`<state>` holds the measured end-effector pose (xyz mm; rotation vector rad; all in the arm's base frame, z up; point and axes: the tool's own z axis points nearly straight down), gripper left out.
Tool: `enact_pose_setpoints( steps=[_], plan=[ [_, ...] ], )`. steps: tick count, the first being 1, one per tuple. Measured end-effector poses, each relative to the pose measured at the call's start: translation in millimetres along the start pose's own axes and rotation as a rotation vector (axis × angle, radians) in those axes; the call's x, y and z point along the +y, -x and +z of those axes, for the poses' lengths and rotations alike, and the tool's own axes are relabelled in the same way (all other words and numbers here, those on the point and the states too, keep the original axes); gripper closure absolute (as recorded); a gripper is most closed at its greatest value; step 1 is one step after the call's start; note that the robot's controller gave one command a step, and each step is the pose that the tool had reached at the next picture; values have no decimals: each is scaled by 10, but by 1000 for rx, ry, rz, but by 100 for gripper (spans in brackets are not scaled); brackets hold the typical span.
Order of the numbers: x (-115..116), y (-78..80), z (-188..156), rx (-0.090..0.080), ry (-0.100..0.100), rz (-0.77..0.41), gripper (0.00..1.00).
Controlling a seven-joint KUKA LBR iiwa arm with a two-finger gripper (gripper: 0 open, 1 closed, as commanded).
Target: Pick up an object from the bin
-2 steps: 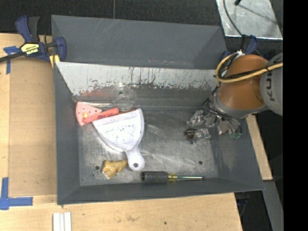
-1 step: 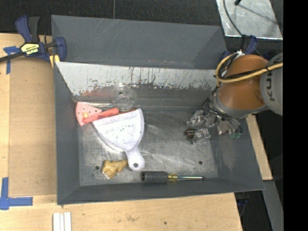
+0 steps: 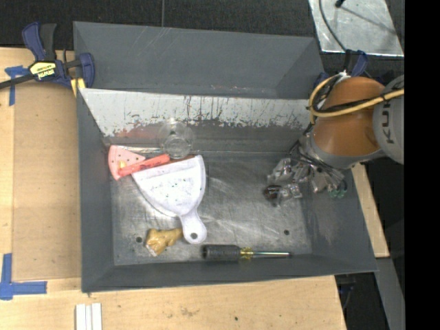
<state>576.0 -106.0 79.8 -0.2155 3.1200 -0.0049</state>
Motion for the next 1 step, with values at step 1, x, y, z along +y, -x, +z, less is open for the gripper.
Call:
enact_pose_setpoints(
  steps=[1],
  plan=[
    [6, -21, -136, 13, 4, 0, 100]
  ],
)
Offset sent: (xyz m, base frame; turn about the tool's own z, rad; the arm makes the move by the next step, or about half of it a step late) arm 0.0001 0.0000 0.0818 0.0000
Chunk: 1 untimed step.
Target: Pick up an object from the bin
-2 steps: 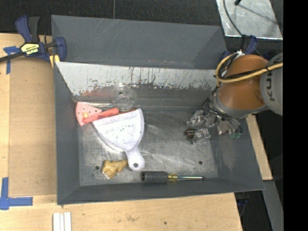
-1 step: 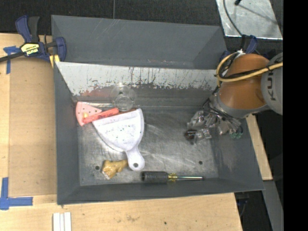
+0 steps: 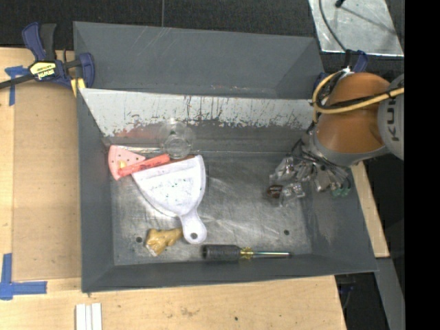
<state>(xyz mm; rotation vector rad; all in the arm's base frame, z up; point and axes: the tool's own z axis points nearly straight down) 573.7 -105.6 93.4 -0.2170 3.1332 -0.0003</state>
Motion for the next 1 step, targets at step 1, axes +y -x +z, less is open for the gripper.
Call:
enact_pose_setpoints(
  steps=[1],
  plan=[
    [0, 1, -182, 2, 1, 0, 100]
  ],
)
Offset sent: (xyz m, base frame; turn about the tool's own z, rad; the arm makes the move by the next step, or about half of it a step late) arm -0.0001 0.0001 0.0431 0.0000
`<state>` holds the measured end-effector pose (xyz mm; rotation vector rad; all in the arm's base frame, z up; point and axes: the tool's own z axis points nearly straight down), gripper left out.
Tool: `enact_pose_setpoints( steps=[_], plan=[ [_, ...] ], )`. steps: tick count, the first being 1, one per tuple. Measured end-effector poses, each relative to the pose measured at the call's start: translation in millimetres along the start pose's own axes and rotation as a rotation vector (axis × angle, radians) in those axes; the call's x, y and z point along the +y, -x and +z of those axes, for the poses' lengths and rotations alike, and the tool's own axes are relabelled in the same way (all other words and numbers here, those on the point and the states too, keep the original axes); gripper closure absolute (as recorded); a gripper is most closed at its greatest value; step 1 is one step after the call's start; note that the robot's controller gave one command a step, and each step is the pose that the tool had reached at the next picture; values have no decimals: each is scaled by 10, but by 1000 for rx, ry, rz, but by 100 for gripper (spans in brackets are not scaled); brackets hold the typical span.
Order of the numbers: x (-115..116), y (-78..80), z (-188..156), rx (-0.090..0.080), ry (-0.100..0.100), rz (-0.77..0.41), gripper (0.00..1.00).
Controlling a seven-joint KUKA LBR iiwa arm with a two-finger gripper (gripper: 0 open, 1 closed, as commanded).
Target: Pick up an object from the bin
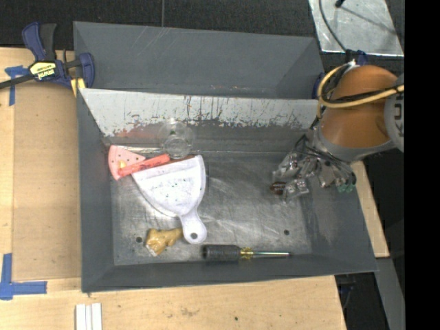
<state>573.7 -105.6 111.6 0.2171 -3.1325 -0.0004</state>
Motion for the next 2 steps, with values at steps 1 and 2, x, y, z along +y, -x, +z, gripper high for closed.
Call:
enact_pose_setpoints(
  steps=[1, 2],
  plan=[
    [-4, 11, -204, -5, -2, 0, 100],
    [-8, 22, -304, -10, -3, 0, 100]
  ],
)
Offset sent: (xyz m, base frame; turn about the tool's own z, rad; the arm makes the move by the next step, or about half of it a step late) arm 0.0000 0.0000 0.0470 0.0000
